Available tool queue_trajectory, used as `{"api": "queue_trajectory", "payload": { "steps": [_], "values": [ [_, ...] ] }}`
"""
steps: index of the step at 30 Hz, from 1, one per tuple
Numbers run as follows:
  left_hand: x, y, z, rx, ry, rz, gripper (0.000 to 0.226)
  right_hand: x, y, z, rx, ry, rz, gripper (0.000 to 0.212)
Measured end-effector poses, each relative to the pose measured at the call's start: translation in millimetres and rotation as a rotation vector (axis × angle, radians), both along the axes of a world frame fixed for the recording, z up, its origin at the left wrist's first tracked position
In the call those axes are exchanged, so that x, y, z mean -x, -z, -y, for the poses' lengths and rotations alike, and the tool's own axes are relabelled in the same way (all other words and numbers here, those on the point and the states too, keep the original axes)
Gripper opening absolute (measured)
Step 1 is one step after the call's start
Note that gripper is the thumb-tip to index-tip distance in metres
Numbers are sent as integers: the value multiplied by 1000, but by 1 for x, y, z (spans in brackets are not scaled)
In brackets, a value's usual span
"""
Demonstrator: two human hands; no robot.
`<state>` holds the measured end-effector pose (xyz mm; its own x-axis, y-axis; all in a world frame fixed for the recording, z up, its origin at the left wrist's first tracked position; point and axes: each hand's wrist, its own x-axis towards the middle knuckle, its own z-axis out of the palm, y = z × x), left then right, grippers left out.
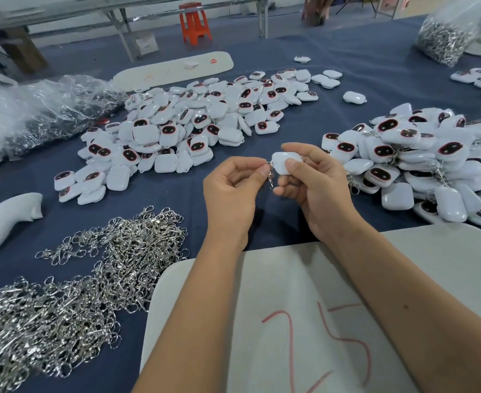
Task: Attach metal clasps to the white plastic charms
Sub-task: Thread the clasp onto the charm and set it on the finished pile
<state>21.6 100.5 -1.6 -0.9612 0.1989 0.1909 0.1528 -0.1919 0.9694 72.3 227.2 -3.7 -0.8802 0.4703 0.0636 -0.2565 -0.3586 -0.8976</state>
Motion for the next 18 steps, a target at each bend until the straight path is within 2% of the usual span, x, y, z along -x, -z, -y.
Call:
{"api": "queue_trajectory", "payload": {
  "steps": [4, 10, 14, 18],
  "values": [
    [2, 0, 1, 67, -69, -58, 19, 0, 0, 0, 21, -33, -1, 21],
    [3, -1, 6, 383, -119, -351, 16, 0, 1, 1, -55, -17, 41, 6],
    [5, -3, 10, 546, -108, -516, 18, 1, 3, 3, -130, 24, 49, 13],
    [5, -2, 10, 548, -77, -494, 20, 0, 2, 3, -149, 17, 38, 12]
  ]
}}
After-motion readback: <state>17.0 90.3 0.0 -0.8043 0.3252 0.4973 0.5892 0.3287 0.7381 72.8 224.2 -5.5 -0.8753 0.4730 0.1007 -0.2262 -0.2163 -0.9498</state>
